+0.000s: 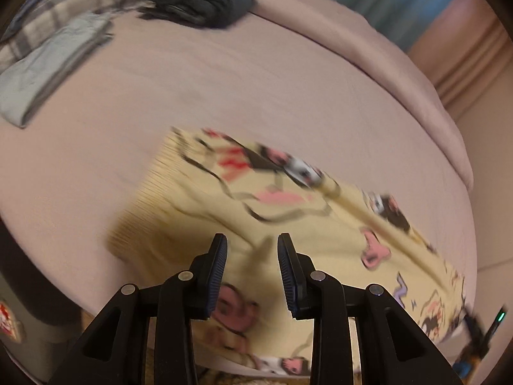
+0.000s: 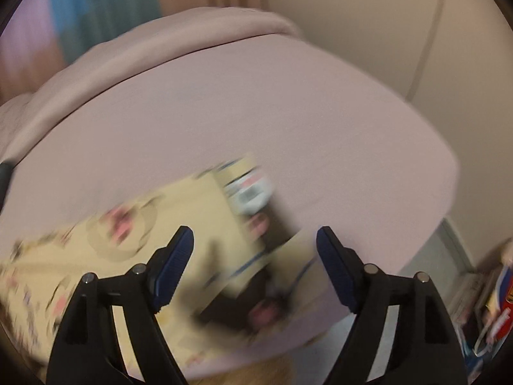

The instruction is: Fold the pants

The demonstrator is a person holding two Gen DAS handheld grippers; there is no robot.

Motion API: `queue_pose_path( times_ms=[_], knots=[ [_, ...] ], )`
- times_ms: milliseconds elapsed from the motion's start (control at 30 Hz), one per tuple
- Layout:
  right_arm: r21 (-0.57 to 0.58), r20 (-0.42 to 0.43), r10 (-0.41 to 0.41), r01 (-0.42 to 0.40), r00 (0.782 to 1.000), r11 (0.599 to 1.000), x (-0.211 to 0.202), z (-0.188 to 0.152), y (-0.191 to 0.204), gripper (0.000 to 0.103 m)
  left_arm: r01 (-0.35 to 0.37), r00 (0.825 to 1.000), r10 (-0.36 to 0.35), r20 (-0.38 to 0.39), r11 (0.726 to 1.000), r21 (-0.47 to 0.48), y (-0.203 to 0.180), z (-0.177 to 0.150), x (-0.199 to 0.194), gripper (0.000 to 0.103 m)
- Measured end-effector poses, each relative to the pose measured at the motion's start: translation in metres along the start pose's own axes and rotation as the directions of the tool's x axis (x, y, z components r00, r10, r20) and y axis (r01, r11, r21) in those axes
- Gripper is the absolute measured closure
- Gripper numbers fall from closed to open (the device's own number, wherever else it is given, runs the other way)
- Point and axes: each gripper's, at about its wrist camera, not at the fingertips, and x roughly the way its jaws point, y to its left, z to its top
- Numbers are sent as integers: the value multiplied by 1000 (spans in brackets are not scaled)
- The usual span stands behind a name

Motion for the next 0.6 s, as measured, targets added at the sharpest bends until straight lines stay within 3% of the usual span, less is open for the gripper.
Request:
queue_pose_path(
  times_ms=[67, 133, 200, 233, 267, 333, 400, 433, 467, 500, 600],
  knots=[
    [-6, -105, 14, -14, 994, 1000, 28, -22, 5, 23, -38, 999, 38, -4, 998, -42, 16, 7, -1, 73],
    [-51, -41, -59, 57, 997, 997, 27, -29, 17, 20, -53, 999, 53, -1, 997, -57, 28, 14, -7, 73],
    [-85, -75, -149, 142, 986, 986, 21, -21, 37, 21, -50, 998, 51, 24, 997, -55, 32, 19, -14, 73],
    [-99, -67, -154, 147, 986, 984, 16, -16, 46, 24, -48, 998, 50, 38, 997, -53, 35, 22, -18, 70],
    [-132, -34, -135, 130, 990, 983, 7, -10, 62, 25, -50, 997, 52, 49, 998, -48, 39, 25, -21, 61],
    [-228, 37, -19, 27, 999, 973, -12, 4, 112, 25, -53, 996, 56, 69, 998, -44, 47, 30, -24, 50],
    [-317, 25, 140, -125, 990, 940, -20, 11, 161, 25, -45, 996, 48, 74, 998, -35, 48, 37, -16, 49],
    [-364, -13, 249, -237, 968, 901, -20, 13, 193, 25, -35, 997, 37, 66, 999, -30, 50, 40, -13, 49],
    [-384, -49, 307, -302, 951, 873, -17, 14, 212, 28, -23, 998, 24, 51, 999, -22, 51, 42, -7, 49],
    [-403, -119, 379, -393, 918, 826, -10, 13, 247, 28, -15, 999, 16, 41, 1000, -16, 54, 47, -3, 49],
    [-465, -221, 439, -490, 871, 738, 8, 4, 323, 34, 20, 1000, -21, 11, 1000, 10, 52, 51, 10, 49]
  ],
)
